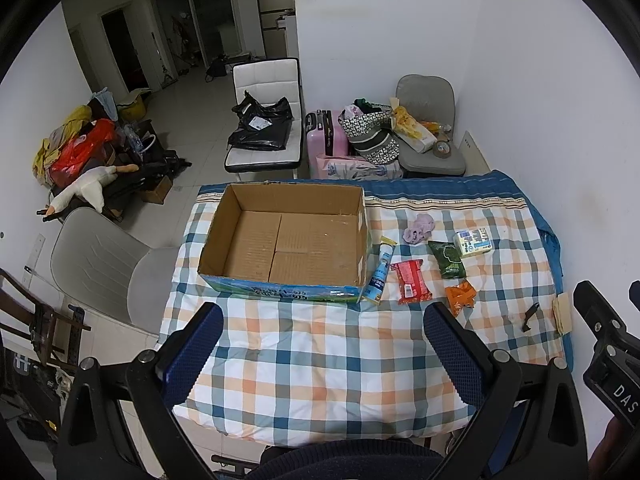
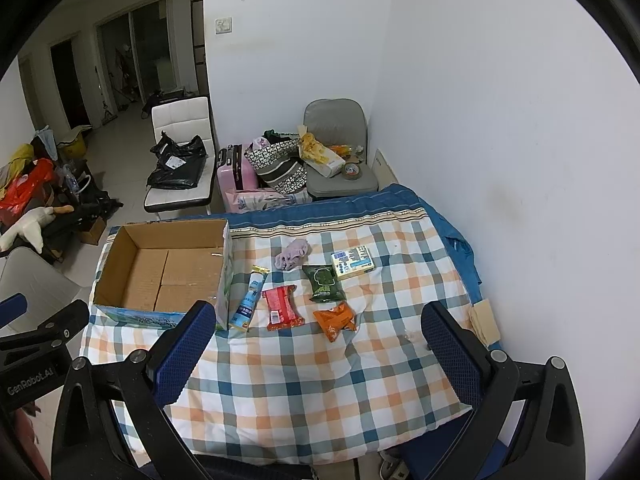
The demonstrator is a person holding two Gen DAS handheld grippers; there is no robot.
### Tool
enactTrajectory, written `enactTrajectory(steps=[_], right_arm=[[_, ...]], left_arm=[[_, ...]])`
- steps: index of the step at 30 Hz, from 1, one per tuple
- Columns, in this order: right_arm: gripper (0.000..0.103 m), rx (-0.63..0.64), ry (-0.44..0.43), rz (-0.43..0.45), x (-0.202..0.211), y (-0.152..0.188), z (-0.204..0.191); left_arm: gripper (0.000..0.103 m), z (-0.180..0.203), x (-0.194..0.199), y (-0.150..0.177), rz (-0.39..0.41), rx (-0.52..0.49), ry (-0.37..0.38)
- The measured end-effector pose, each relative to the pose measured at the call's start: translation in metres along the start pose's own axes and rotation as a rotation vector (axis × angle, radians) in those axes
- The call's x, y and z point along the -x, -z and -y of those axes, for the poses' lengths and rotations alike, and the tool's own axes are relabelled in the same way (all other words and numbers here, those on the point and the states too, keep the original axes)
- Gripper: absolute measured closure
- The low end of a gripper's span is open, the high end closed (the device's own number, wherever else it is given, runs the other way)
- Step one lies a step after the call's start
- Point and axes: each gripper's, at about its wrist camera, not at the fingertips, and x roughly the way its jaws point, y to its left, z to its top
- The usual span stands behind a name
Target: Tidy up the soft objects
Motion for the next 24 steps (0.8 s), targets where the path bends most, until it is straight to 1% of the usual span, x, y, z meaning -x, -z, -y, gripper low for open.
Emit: enactTrajectory(steps=[14,24], right_arm=[[0.0,-0.003,0.0,0.008,0.0027,0.0001,0.0023],[0.0,0.002,-0.002,0.008,0.0015,-0.0015,0.0016]], left_arm=[[0.0,0.0015,-0.0005,0.0002,0.004,0.002,0.001],[0.0,0.0085,0.0048,-0.0077,0.002,0.002,0.002]])
